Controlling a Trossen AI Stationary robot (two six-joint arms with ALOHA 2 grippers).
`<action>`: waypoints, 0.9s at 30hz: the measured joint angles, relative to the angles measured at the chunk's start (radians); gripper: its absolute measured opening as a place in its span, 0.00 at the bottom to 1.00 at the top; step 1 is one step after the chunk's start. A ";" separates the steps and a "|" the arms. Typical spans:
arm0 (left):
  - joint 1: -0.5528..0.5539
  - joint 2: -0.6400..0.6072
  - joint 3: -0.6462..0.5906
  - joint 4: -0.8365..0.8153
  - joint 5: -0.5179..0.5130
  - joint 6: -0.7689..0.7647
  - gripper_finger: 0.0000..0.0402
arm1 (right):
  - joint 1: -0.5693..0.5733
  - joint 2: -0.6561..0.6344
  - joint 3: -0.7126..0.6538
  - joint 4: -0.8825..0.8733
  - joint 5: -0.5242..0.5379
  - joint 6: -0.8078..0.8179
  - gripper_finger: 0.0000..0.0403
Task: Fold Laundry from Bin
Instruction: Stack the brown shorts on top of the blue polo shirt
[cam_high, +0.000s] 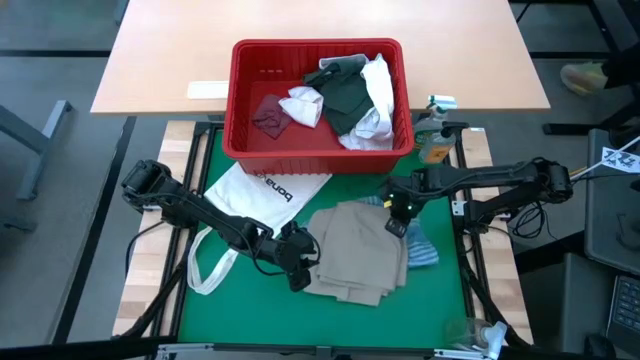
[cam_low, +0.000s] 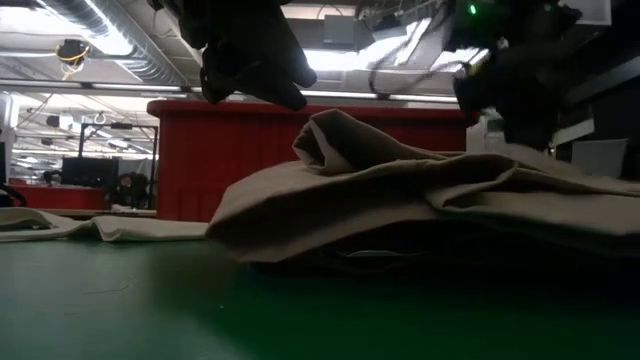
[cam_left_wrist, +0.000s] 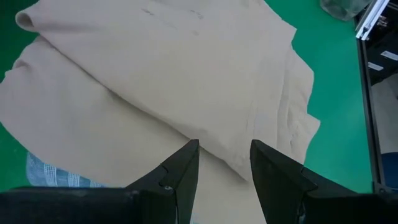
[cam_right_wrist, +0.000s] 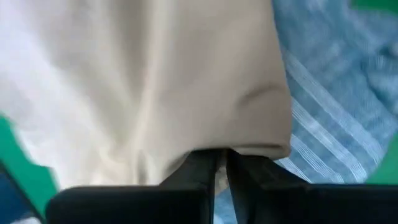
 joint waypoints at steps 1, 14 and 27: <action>0.000 0.000 0.000 0.000 0.000 0.000 0.35 | 0.000 0.000 0.023 -0.001 0.001 -0.002 0.07; 0.000 0.000 0.000 0.000 0.000 0.000 0.35 | 0.000 0.000 0.253 -0.071 0.185 -0.081 0.03; 0.003 0.000 0.001 -0.157 -0.047 -0.062 0.35 | 0.000 0.000 0.263 -0.059 0.378 -0.140 0.03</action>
